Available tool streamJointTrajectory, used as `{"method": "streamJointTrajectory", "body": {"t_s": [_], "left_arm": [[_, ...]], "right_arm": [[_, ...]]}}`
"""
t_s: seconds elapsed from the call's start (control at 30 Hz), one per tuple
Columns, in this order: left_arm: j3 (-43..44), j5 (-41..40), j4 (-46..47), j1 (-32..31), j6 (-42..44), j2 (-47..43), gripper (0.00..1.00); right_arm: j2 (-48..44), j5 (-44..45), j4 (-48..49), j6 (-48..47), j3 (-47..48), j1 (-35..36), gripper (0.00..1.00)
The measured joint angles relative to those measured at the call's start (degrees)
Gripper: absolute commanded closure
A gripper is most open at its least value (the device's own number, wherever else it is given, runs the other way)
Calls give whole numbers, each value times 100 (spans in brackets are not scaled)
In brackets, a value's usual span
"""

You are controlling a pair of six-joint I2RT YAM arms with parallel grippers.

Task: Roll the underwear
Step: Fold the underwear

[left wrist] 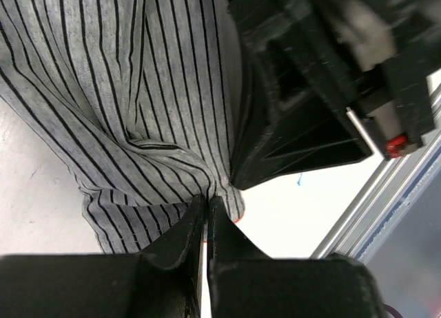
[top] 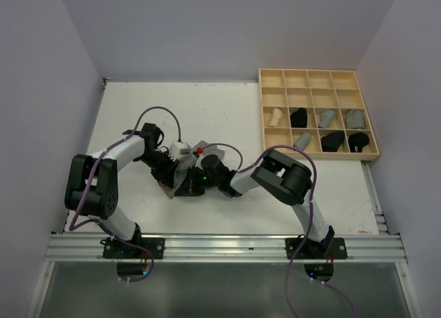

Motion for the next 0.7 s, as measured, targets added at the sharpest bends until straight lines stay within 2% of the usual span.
{"method": "streamJointTrajectory", "body": {"t_s": [0.7], "left_arm": [[195,83,-640,-52,343,-155,100]], "right_arm": [[61,107,-48,35,114,37,97]]}}
